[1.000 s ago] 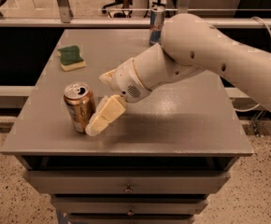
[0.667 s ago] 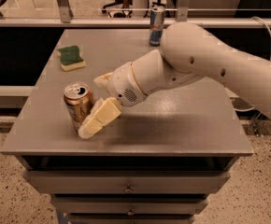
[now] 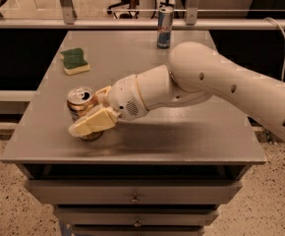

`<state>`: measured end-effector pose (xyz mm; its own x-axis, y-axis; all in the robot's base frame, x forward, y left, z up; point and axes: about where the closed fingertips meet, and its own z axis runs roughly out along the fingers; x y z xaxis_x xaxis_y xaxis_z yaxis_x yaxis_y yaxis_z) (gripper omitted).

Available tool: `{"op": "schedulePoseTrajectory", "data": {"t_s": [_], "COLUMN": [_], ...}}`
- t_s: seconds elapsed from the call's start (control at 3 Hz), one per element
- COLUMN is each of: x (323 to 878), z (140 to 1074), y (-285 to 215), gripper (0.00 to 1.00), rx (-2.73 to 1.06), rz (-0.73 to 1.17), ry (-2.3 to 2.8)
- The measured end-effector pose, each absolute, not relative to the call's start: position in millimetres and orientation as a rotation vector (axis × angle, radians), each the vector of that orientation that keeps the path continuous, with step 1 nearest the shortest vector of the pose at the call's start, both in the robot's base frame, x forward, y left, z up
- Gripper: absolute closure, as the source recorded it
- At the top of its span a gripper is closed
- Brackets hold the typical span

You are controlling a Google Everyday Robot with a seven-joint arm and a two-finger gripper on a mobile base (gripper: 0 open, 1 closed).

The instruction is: Pick orange can

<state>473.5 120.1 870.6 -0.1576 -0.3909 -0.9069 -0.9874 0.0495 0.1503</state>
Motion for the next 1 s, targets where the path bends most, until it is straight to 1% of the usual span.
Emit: {"op": "schedulePoseTrajectory", "data": {"t_s": [0.33,0.67,1.0], "x": [476.5,491.2,516.3], "z": [876.1,890.7,917.2], "y": [125.2,111.6,77.0], "gripper": [0.61,0.84,1.00], "rx": [-1.360,-1.311,-1.260], "rz": [1.125,1.093,1.008], "ry": [1.613,1.595,1.562]}}
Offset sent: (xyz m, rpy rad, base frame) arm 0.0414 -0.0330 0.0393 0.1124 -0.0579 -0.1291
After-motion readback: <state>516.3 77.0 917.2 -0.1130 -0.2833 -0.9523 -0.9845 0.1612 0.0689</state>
